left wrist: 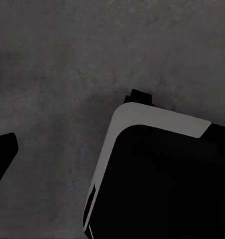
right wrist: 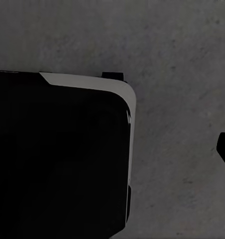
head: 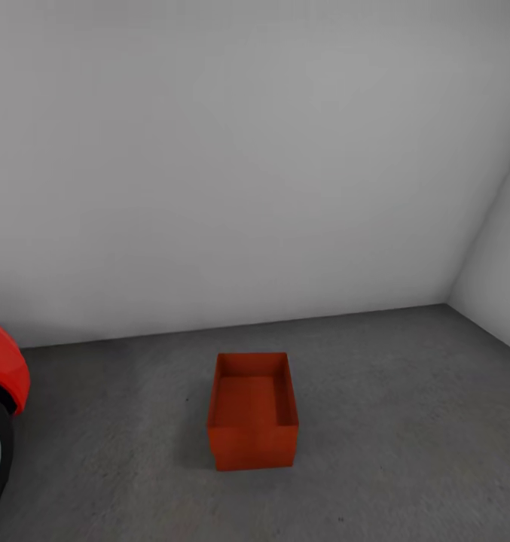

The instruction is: Move the two storage containers from the living room to the garage. In the garage, place one container on the floor and stack the other container on top of it (either order is fine).

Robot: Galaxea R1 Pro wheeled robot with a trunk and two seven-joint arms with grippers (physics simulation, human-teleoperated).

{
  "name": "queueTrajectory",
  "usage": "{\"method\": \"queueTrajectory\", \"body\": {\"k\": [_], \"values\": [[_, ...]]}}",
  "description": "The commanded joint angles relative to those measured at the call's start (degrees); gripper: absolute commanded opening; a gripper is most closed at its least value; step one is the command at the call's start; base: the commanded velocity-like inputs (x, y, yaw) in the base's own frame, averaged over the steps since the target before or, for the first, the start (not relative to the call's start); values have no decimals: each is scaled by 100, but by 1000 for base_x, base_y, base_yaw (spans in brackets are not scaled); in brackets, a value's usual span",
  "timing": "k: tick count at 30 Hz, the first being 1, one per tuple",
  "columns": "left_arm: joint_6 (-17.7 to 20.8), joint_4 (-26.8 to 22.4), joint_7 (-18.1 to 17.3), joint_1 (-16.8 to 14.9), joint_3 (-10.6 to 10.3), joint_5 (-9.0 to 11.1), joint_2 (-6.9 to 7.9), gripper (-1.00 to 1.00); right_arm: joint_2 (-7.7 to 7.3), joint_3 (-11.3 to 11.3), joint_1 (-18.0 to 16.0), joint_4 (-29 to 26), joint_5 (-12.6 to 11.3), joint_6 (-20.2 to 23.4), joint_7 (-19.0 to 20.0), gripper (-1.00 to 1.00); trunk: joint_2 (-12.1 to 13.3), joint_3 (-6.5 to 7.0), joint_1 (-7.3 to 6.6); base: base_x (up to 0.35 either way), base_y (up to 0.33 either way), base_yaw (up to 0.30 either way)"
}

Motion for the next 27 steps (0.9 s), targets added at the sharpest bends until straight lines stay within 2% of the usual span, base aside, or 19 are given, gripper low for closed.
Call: {"method": "queueTrajectory", "body": {"k": [1, 27], "values": [[-8, 0, 10, -1, 0, 23, -1, 100, -1, 23, -8, 19, -7, -35, 15, 100, -4, 3, 0, 0, 0, 0], [-8, 0, 10, -2, 0, 23, -1, 100, 18, 28, -8, 19, -7, -26, -11, 100, -4, 245, 0, 0, 0, 0]]}}
